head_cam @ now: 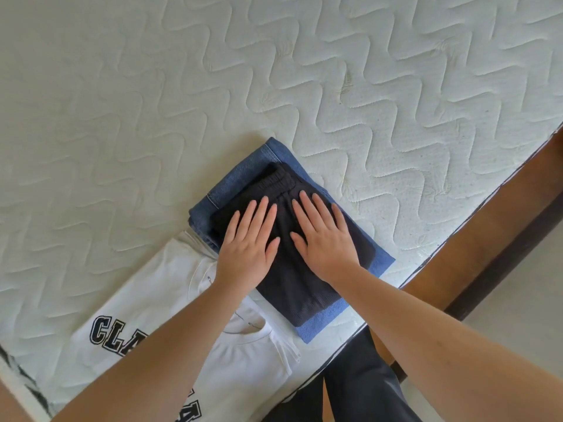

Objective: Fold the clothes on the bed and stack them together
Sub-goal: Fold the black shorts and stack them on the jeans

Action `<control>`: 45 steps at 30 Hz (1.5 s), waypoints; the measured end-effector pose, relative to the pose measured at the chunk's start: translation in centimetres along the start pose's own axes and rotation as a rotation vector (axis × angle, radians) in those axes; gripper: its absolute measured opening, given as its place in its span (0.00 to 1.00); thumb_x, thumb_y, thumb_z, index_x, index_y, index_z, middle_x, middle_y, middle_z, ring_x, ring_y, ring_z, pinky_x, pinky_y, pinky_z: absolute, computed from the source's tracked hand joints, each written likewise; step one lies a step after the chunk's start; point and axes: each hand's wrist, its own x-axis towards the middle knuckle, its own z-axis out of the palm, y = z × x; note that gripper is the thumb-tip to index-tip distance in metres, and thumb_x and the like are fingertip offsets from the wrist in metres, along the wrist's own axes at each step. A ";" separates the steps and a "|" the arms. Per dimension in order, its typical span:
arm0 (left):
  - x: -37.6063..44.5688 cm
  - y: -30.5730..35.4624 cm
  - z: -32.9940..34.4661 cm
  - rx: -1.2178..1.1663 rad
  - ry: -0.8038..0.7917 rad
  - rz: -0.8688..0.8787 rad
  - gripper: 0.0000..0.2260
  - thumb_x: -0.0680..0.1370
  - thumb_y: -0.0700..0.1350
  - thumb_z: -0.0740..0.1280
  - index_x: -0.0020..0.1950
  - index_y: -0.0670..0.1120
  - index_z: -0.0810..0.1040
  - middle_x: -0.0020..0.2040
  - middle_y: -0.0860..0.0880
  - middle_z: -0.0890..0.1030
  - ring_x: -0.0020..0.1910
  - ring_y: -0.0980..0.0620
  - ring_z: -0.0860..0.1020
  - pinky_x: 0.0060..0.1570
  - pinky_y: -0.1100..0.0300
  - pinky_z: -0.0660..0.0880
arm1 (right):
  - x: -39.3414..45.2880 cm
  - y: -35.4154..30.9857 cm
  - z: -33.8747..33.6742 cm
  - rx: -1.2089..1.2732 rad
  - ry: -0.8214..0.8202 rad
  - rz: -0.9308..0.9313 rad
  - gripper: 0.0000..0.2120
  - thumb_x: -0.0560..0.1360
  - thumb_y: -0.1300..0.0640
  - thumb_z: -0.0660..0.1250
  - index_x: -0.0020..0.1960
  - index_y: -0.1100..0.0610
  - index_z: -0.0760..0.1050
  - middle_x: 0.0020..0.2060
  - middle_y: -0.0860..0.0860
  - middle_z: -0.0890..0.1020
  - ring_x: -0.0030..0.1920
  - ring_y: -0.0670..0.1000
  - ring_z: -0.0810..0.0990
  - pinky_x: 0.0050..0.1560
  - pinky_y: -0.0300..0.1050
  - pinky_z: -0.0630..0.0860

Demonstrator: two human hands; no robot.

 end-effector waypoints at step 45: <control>-17.0 5.0 -32.8 -0.065 0.103 -0.040 0.21 0.79 0.56 0.60 0.65 0.45 0.76 0.61 0.46 0.78 0.62 0.42 0.75 0.61 0.47 0.70 | -25.1 -8.5 -26.0 -0.093 0.369 -0.176 0.15 0.77 0.52 0.68 0.59 0.59 0.79 0.54 0.54 0.82 0.58 0.57 0.80 0.62 0.53 0.73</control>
